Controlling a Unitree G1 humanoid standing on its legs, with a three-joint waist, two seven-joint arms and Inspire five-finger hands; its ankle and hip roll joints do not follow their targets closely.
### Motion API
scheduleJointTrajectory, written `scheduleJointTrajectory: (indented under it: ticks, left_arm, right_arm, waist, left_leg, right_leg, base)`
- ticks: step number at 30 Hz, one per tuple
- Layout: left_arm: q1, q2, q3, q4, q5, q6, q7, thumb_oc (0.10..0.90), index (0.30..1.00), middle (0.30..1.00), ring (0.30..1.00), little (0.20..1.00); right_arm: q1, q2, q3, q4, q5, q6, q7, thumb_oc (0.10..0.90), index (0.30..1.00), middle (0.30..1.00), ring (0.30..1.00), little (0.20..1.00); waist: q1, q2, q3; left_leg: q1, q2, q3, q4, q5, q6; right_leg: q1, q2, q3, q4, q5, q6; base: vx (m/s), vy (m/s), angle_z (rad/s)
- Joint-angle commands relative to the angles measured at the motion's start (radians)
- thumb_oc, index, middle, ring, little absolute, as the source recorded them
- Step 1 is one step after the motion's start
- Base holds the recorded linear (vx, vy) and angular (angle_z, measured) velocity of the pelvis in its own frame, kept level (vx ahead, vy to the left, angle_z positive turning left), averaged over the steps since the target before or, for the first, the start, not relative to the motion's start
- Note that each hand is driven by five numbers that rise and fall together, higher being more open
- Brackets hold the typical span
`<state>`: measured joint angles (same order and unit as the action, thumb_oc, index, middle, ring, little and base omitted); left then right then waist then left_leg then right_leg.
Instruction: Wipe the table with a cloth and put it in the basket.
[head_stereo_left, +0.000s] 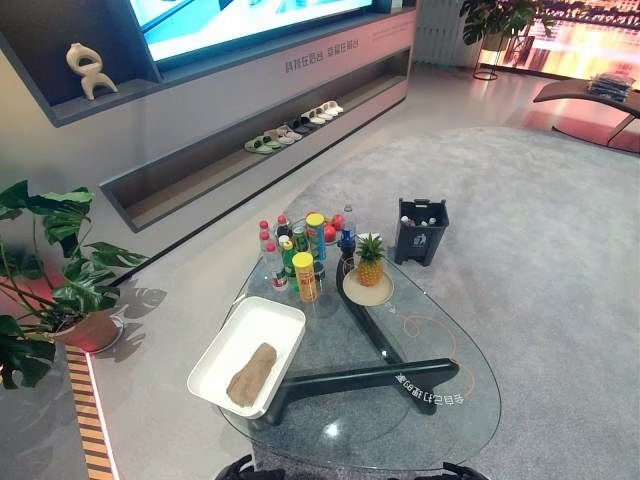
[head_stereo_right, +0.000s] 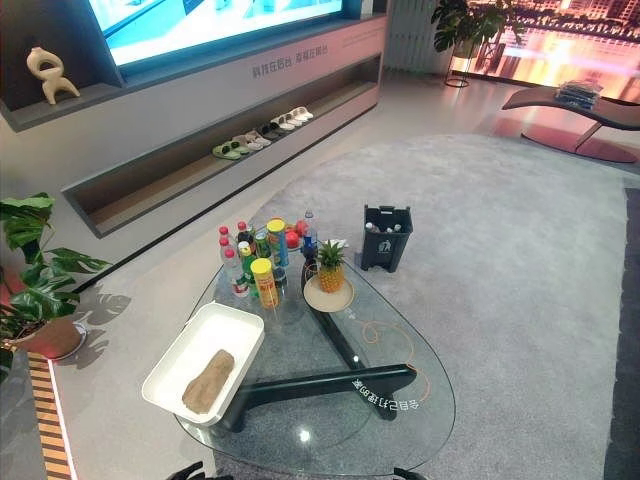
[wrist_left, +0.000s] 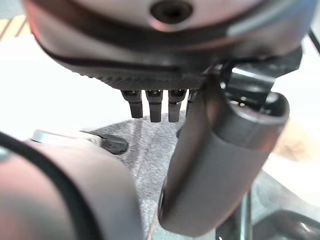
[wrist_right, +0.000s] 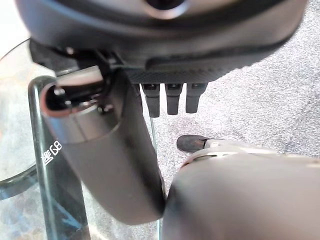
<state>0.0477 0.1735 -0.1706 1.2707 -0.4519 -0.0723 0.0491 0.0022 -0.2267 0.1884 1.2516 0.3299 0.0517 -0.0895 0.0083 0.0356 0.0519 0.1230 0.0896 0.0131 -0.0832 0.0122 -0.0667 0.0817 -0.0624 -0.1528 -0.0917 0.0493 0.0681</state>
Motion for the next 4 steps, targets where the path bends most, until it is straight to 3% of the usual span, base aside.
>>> scheduleJointTrajectory:
  ticks: [1, 4]
  left_arm:
    - [-0.057, -0.002, 0.019, 0.045, 0.001, -0.033, -0.023, 0.800, 0.900, 0.900, 0.900, 0.900]
    - [-0.066, -0.004, 0.013, 0.043, -0.005, -0.039, -0.036, 0.800, 0.900, 0.900, 0.900, 0.900]
  right_arm:
    - [-0.021, 0.025, 0.007, 0.077, -0.027, -0.001, -0.044, 0.800, 0.900, 0.900, 0.900, 0.900]
    - [-0.025, 0.032, 0.005, 0.083, -0.026, 0.007, -0.032, 0.800, 0.900, 0.900, 0.900, 0.900]
  waist:
    - [0.004, -0.049, 0.020]
    - [0.005, -0.050, 0.020]
  left_leg:
    - [-0.036, -0.059, 0.019, 0.011, 0.002, 0.019]
    - [-0.035, -0.059, 0.018, 0.009, 0.000, 0.021]
  right_leg:
    - [0.027, 0.001, 0.009, 0.021, -0.032, -0.001]
    - [0.026, 0.001, 0.010, 0.021, -0.032, -0.001]
  base:
    - [0.00, 0.000, 0.00]
    - [0.00, 0.000, 0.00]
